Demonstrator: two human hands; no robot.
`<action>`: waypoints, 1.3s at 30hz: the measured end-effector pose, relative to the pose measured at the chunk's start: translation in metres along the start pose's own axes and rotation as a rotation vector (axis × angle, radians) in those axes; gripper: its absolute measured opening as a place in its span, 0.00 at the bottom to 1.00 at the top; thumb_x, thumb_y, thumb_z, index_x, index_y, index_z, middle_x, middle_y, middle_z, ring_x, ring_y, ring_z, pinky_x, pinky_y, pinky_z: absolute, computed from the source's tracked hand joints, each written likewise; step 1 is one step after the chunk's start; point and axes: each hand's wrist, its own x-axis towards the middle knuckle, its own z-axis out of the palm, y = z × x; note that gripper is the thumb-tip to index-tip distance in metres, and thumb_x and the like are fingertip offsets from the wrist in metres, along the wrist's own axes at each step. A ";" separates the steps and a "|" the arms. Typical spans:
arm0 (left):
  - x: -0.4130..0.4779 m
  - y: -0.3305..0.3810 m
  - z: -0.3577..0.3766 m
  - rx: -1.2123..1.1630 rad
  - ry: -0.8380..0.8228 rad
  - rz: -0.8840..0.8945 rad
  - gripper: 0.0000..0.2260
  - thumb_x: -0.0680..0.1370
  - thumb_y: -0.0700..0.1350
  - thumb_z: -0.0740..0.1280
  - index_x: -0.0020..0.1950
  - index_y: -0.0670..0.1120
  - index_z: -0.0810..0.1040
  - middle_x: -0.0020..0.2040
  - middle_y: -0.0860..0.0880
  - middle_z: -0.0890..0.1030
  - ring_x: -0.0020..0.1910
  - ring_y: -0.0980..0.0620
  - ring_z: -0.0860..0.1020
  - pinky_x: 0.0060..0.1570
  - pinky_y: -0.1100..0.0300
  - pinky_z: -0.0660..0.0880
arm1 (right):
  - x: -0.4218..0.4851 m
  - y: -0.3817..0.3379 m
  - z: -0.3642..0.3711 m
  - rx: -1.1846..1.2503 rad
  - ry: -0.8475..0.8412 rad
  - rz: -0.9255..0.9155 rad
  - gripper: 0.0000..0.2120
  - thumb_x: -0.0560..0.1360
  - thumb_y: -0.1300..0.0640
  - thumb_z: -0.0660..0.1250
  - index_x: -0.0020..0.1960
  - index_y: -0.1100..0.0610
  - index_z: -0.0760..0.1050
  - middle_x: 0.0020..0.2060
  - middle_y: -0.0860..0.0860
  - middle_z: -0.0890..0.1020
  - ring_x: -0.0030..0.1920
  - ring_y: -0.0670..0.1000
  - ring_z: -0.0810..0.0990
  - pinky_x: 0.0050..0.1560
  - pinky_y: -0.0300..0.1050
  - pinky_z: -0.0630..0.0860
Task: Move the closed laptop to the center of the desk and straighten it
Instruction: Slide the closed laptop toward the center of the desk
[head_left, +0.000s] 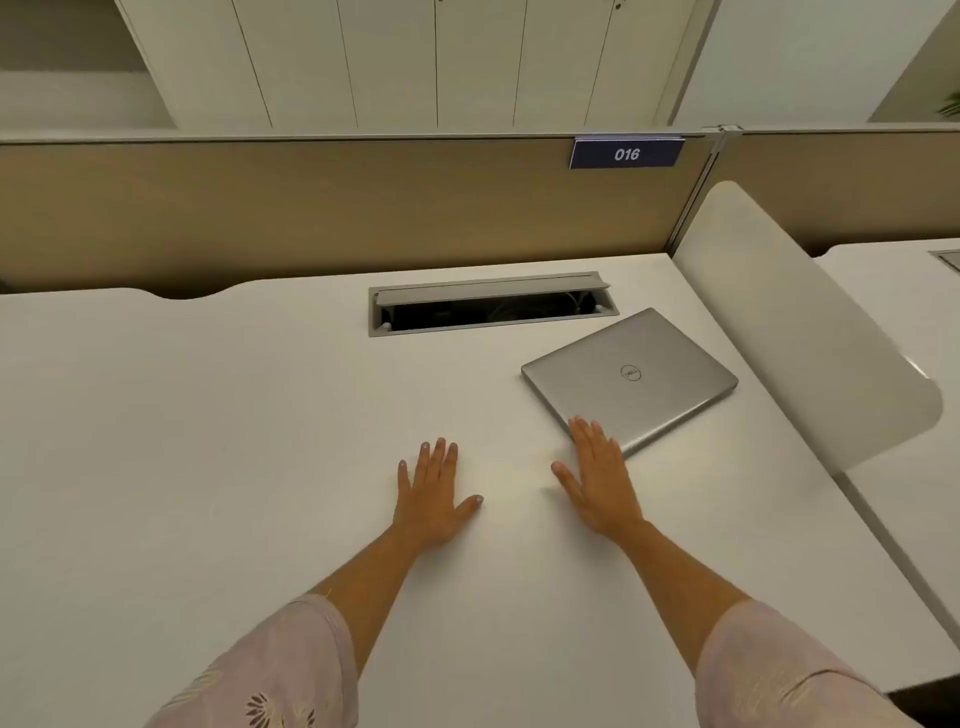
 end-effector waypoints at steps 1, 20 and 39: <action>0.006 0.010 0.000 -0.035 0.002 0.011 0.37 0.80 0.64 0.52 0.79 0.47 0.39 0.80 0.48 0.38 0.79 0.47 0.37 0.75 0.42 0.37 | 0.005 0.011 -0.005 0.020 0.033 0.037 0.31 0.81 0.44 0.54 0.79 0.55 0.48 0.78 0.50 0.53 0.78 0.51 0.46 0.77 0.49 0.41; 0.104 0.143 -0.034 -0.721 -0.222 -0.154 0.44 0.78 0.61 0.62 0.78 0.48 0.34 0.81 0.48 0.50 0.79 0.46 0.50 0.77 0.45 0.51 | 0.089 0.151 -0.068 0.160 0.191 0.536 0.43 0.73 0.38 0.67 0.75 0.64 0.56 0.76 0.58 0.59 0.76 0.58 0.55 0.74 0.60 0.54; 0.154 0.162 -0.053 -1.661 -0.153 -0.589 0.43 0.65 0.68 0.71 0.73 0.47 0.66 0.63 0.46 0.79 0.55 0.47 0.81 0.41 0.55 0.77 | 0.136 0.198 -0.104 0.266 0.058 0.825 0.57 0.56 0.36 0.79 0.75 0.58 0.56 0.67 0.63 0.63 0.67 0.65 0.62 0.68 0.60 0.64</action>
